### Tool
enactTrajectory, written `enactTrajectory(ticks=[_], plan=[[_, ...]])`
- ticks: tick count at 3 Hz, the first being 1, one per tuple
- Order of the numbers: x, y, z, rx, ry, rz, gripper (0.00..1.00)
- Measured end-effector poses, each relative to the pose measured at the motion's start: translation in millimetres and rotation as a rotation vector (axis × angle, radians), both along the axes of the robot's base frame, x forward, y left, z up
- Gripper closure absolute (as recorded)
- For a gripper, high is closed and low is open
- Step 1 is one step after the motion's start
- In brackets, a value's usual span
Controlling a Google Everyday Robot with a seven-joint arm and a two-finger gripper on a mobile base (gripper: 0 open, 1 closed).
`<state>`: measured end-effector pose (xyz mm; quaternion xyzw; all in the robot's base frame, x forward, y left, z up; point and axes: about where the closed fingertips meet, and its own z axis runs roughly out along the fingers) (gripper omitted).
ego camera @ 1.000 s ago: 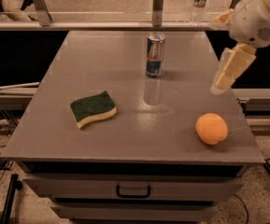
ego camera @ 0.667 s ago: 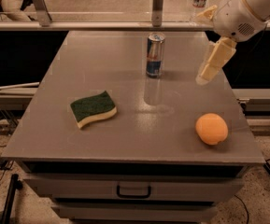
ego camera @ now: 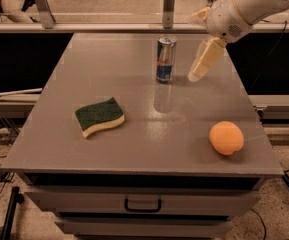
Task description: Move redbull can near orange
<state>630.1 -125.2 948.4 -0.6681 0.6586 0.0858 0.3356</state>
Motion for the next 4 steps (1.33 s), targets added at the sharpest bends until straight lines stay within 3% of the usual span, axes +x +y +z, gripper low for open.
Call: enactTrajectory(ticks=[1, 3, 4], plan=[[26, 12, -14, 0.089, 0.045, -0.007, 0.00], [42, 35, -23, 0.196, 0.133, 0.009, 0.00], [43, 47, -26, 0.274, 0.199, 0.030, 0.15]])
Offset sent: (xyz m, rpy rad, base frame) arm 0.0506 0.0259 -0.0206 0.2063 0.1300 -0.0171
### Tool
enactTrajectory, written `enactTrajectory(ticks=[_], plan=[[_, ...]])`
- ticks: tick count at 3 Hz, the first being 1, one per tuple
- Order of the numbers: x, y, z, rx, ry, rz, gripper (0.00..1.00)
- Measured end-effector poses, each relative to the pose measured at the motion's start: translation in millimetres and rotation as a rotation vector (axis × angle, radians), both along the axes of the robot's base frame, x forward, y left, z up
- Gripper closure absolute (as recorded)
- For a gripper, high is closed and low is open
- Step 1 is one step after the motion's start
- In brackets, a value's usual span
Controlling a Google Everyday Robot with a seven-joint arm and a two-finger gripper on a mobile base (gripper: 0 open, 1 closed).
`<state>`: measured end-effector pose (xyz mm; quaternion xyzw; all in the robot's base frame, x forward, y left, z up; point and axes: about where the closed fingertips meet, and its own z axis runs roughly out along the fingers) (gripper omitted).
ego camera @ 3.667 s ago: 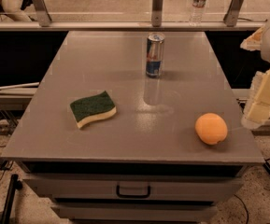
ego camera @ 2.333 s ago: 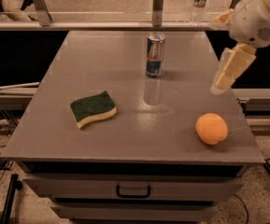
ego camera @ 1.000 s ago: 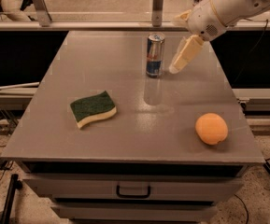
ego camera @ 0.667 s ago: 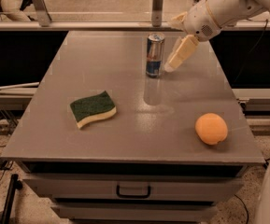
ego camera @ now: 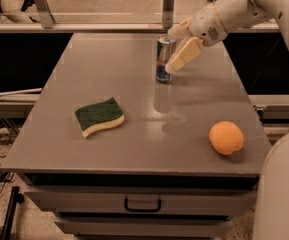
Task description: Move redbull can near orange
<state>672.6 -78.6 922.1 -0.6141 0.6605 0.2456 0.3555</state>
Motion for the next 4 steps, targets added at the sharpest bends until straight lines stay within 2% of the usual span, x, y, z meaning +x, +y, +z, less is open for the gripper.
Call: enactTrajectory(ticks=[2, 3, 4], plan=[[-6, 23, -5, 0.073, 0.100, 0.058, 0.61], [-11, 13, -6, 0.093, 0.145, 0.068, 0.84], [-28, -15, 5, 0.115, 0.148, 0.092, 1.00]])
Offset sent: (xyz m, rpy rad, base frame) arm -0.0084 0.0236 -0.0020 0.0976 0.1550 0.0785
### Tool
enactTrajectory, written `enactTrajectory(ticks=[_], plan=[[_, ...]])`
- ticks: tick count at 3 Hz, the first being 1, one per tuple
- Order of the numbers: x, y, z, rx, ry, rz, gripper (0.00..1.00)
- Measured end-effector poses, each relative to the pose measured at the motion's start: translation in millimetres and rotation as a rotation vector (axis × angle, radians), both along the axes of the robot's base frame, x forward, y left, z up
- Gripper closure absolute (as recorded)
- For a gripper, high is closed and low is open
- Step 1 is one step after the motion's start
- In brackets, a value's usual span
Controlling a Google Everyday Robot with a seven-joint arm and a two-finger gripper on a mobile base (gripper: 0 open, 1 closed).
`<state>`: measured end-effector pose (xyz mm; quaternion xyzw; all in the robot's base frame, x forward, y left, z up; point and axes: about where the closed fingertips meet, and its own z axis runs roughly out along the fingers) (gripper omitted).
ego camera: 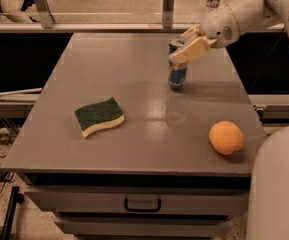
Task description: Move redbull can near orange
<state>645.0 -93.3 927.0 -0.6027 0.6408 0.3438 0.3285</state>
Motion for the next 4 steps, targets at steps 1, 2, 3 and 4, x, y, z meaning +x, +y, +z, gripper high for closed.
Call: enactTrajectory(ticks=[1, 2, 3, 4], plan=[[-22, -31, 16, 0.030, -0.006, -0.022, 1.00], [-50, -57, 15, 0.048, 0.013, -0.046, 1.00], [-77, -74, -2, 0.067, 0.059, -0.086, 1.00], [-101, -84, -20, 0.078, 0.103, -0.115, 1.00]])
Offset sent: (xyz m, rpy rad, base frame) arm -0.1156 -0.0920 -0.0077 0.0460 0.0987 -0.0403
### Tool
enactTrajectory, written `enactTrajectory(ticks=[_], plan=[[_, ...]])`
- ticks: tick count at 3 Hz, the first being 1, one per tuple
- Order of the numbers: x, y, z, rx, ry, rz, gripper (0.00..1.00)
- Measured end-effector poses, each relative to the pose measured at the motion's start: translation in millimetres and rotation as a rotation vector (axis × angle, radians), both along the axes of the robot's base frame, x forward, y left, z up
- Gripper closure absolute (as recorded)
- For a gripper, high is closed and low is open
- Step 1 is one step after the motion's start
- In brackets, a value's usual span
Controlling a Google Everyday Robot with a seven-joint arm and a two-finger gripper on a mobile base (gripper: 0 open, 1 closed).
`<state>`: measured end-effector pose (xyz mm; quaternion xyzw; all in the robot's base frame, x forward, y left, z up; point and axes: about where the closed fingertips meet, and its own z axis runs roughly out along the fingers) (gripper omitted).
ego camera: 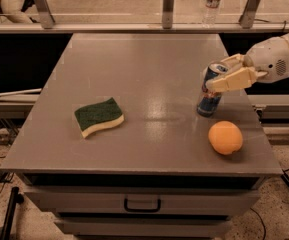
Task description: Move redbull can near orange
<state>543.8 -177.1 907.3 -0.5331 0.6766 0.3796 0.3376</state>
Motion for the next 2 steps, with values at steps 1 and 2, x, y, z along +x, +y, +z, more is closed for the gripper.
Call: enactTrajectory(ticks=[1, 2], plan=[[-3.1, -0.6, 1.7, 0.002, 0.004, -0.001, 1.00], [-3.1, -0.5, 2.8, 0.002, 0.004, -0.001, 1.00]])
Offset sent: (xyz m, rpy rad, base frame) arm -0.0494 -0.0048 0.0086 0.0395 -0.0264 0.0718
